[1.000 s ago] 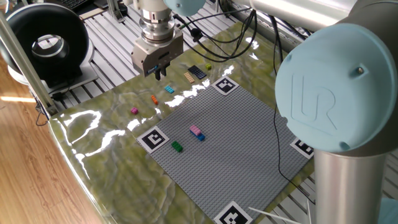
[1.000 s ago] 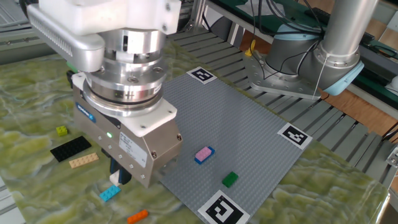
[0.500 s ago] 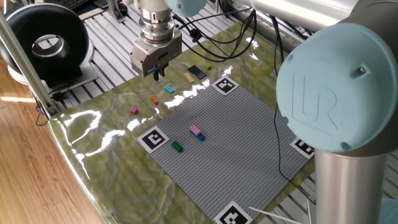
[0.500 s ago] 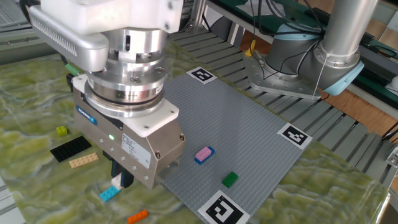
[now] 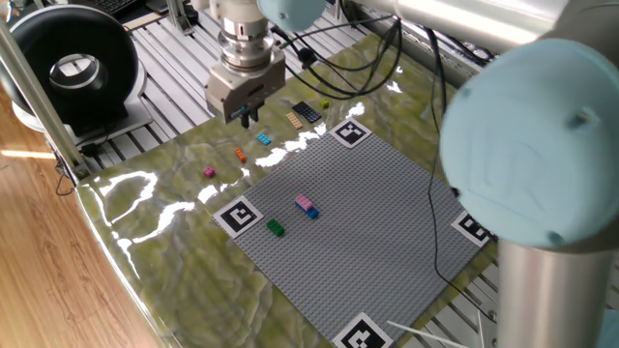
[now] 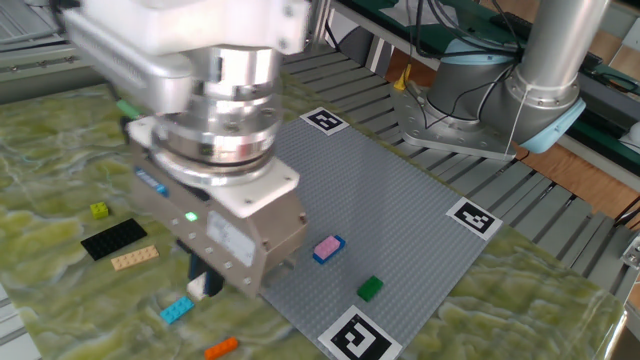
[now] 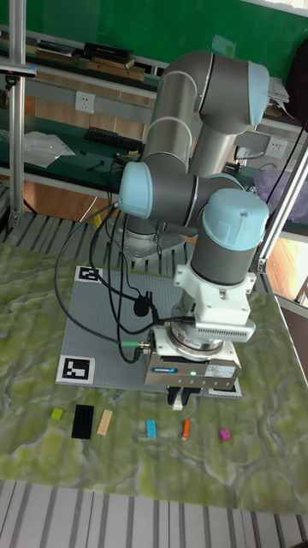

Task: Stack small Lego blocks randomly, one at a time

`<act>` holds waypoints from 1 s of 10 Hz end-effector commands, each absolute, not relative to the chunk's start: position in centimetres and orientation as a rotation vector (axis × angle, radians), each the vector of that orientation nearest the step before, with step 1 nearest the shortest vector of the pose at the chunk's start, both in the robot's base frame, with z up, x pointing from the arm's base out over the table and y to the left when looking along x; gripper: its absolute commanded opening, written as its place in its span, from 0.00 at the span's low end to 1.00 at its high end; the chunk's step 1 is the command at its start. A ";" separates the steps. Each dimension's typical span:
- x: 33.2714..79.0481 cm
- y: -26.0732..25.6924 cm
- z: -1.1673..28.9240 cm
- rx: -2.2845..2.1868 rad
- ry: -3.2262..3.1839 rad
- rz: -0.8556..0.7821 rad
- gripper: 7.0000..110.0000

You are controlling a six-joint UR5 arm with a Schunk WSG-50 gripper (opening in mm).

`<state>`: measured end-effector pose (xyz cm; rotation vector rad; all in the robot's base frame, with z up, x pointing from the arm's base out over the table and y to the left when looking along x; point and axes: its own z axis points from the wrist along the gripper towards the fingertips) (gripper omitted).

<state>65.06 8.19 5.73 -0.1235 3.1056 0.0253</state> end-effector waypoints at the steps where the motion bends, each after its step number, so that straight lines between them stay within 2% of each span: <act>1: 61.9 8.0 5.8 -0.089 3.109 0.050 0.00; 5: 60.9 8.6 4.6 -0.075 3.092 0.111 0.00; 10: 60.6 8.9 4.5 -0.109 3.107 0.131 0.00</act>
